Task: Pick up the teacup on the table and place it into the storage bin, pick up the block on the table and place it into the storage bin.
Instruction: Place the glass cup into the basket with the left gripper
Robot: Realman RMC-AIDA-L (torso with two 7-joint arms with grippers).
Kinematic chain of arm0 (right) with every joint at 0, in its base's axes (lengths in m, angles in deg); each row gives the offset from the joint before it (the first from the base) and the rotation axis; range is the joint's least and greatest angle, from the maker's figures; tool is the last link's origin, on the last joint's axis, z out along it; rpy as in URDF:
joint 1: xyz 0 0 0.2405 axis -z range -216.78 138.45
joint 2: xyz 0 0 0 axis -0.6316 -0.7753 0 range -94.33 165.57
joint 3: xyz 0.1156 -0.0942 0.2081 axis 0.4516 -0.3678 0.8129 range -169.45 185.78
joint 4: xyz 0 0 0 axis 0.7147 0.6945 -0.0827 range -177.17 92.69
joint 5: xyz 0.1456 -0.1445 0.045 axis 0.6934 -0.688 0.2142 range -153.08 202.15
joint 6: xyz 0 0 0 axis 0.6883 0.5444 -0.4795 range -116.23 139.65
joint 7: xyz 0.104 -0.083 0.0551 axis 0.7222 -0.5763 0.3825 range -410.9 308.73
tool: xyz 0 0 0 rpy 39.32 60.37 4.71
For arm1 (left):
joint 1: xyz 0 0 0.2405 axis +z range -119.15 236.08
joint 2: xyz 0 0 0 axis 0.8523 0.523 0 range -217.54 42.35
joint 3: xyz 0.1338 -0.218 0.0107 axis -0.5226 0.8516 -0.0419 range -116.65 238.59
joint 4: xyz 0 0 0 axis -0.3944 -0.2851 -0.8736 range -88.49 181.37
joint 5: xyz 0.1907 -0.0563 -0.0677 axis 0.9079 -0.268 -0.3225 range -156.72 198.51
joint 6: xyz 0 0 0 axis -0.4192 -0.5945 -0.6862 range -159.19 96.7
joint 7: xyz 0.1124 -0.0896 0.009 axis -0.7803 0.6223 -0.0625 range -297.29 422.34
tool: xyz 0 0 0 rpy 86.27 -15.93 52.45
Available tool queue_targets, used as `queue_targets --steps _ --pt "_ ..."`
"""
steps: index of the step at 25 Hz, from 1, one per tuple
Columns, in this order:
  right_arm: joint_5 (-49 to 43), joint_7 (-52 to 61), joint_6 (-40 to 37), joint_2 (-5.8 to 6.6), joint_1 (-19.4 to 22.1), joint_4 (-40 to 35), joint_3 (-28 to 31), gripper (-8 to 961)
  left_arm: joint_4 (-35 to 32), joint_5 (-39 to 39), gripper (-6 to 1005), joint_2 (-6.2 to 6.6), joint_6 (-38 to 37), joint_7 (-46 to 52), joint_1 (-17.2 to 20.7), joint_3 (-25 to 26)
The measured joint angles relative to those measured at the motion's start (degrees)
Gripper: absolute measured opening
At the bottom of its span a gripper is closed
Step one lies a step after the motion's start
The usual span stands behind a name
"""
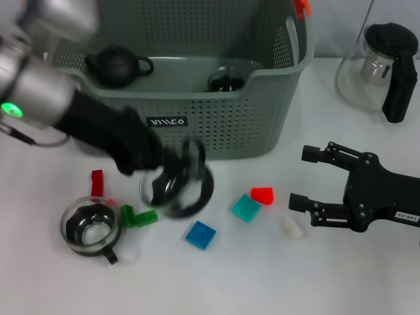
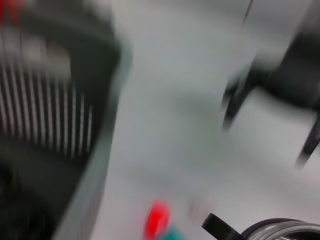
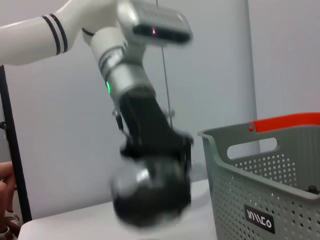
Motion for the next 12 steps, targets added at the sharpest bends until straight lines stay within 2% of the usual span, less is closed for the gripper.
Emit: queue_targets --steps 4,6,9,12 --pt "0.0 0.0 0.0 0.01 0.0 0.1 0.0 947 6.2 -15.1 49 4.34 -4.8 -1.8 -0.3 9.7" --pt "0.0 0.0 -0.1 0.05 0.0 0.1 0.0 947 8.3 -22.7 50 5.79 -4.7 -0.5 -0.1 13.1" --pt "0.0 0.0 -0.2 0.06 0.0 0.1 0.0 947 6.7 -26.6 52 5.62 1.4 4.1 -0.1 14.7" --pt "0.0 0.2 -0.6 0.07 0.0 0.1 0.0 947 3.7 -24.8 54 5.03 12.7 10.6 -0.8 9.9"
